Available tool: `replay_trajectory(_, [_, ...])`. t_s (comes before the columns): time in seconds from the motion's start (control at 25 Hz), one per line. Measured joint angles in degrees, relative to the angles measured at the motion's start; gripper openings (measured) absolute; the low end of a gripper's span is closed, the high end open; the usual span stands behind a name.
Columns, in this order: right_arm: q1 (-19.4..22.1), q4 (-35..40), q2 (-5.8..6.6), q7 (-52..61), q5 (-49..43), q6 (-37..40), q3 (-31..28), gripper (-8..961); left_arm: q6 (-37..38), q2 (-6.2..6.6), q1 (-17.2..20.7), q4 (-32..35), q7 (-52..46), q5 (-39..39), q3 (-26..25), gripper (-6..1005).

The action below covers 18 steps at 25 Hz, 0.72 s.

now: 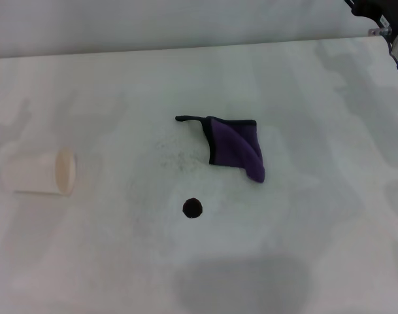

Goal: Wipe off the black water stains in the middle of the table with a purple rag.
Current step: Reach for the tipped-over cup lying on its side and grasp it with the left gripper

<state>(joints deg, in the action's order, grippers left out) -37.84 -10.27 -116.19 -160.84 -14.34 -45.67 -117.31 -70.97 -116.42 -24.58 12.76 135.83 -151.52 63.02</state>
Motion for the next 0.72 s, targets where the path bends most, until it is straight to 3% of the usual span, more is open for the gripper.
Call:
replay_trajectory(0.08, [0.02, -0.02, 0.00, 0.00, 0.02, -0.06, -0.01, 815, -0.05, 1.91, 1.42, 4.01, -7.15, 7.85, -0.02, 876])
replay_trajectory(0.36, [0.70, -0.02, 0.00, 0.27, 1.43, -0.16, -0.11, 815, -2.25, 10.70, 3.18, 11.65, -31.78, 29.69, -0.53, 876])
replay_trajectory(0.48, [1.09, 0.10, 0.00, 0.65, 2.15, -0.18, -0.06, 815, -3.16, 12.93, 3.92, 17.22, -37.00, 36.26, -0.59, 876])
replay_trajectory(0.52, [1.20, 0.22, 0.00, 0.65, 2.19, -0.17, -0.07, 815, -3.44, 14.38, 4.03, 21.77, -38.95, 42.58, -0.62, 876])
replay_trajectory(0.56, [1.23, 0.34, 0.00, 0.66, 2.26, -0.17, -0.14, 815, -3.44, 14.38, 4.03, 21.77, -38.95, 42.58, -0.62, 876])
replay_trajectory(0.72, [1.09, 0.34, 0.00, 0.68, 2.30, -0.18, -0.15, 816, -4.74, 16.42, 2.27, 28.05, -40.56, 55.72, -3.09, 875])
